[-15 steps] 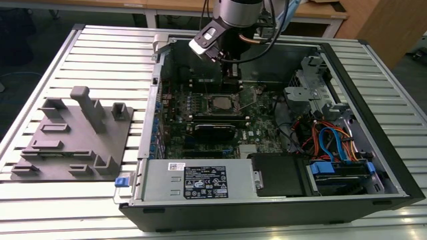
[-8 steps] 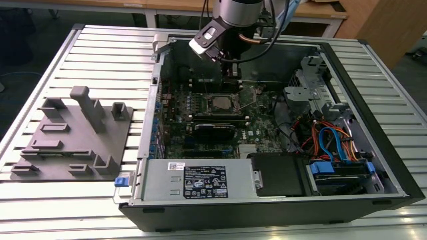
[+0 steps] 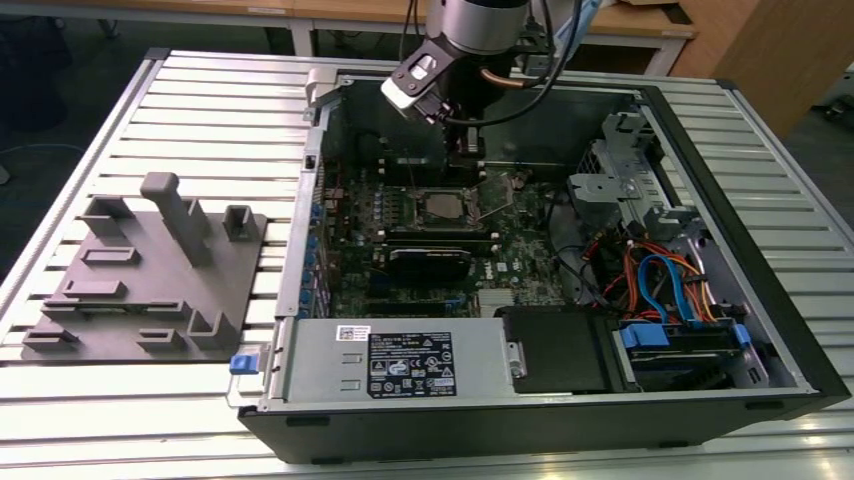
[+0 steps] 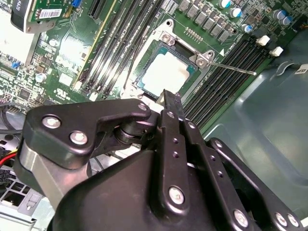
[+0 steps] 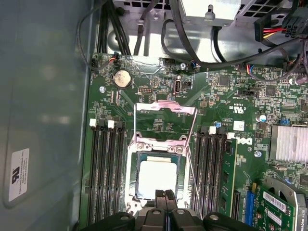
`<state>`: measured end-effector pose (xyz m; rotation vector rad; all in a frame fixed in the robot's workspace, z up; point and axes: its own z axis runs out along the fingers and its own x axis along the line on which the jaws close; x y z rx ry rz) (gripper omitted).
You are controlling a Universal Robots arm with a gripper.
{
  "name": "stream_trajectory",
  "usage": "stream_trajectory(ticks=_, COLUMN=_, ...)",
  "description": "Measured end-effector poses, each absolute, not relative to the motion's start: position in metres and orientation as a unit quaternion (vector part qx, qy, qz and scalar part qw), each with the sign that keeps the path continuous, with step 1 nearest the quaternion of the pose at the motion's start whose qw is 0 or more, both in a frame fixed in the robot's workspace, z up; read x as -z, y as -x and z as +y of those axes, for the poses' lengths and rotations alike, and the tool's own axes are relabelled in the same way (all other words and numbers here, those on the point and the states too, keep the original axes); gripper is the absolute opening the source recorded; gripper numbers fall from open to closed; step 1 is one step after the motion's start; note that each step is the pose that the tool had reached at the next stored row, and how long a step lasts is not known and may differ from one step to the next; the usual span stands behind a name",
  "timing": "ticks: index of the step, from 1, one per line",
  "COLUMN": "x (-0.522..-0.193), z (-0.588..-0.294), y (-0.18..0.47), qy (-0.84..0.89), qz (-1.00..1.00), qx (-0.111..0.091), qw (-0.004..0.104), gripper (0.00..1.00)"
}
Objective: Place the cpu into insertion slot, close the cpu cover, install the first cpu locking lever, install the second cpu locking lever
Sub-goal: 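Close the cpu cover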
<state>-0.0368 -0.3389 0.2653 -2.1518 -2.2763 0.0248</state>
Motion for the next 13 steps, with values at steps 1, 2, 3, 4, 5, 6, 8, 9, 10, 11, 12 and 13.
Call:
stream_trajectory(ticks=1, x=-0.2652, z=-0.3389, y=0.0366, qy=0.687, qz=-0.727, qx=-0.008, qw=0.005, gripper=0.10)
stream_trajectory(ticks=2, x=-0.2653, z=-0.3389, y=0.0364, qy=0.687, qz=-0.727, qx=-0.008, qw=0.005, gripper=0.10)
stream_trajectory(ticks=3, x=-0.2653, z=-0.3389, y=0.0364, qy=0.687, qz=-0.727, qx=-0.008, qw=0.005, gripper=0.10)
stream_trajectory(ticks=4, x=-0.2652, z=-0.3389, y=0.0364, qy=0.687, qz=-0.727, qx=-0.008, qw=0.005, gripper=0.10)
stream_trajectory(ticks=5, x=-0.2652, z=-0.3389, y=0.0362, qy=0.687, qz=-0.727, qx=-0.008, qw=0.005, gripper=0.10)
stream_trajectory(ticks=6, x=-0.2653, z=-0.3389, y=0.0342, qy=0.687, qz=-0.727, qx=-0.008, qw=0.005, gripper=0.10)
stream_trajectory(ticks=8, x=-0.2653, z=-0.3389, y=0.0339, qy=0.687, qz=-0.727, qx=-0.008, qw=0.005, gripper=0.10)
stream_trajectory(ticks=9, x=-0.2652, z=-0.3389, y=0.0336, qy=0.687, qz=-0.727, qx=-0.008, qw=0.005, gripper=0.10)
stream_trajectory(ticks=10, x=-0.2652, z=-0.3389, y=0.0334, qy=0.687, qz=-0.727, qx=-0.008, qw=0.005, gripper=0.10)
stream_trajectory(ticks=11, x=-0.2652, z=-0.3389, y=0.0332, qy=0.687, qz=-0.727, qx=-0.008, qw=0.005, gripper=0.10)
stream_trajectory(ticks=12, x=-0.2653, z=-0.3389, y=0.0331, qy=0.687, qz=-0.727, qx=-0.008, qw=0.005, gripper=0.10)
stream_trajectory(ticks=13, x=-0.2653, z=-0.3389, y=0.0329, qy=0.687, qz=-0.727, qx=-0.008, qw=0.005, gripper=0.10)
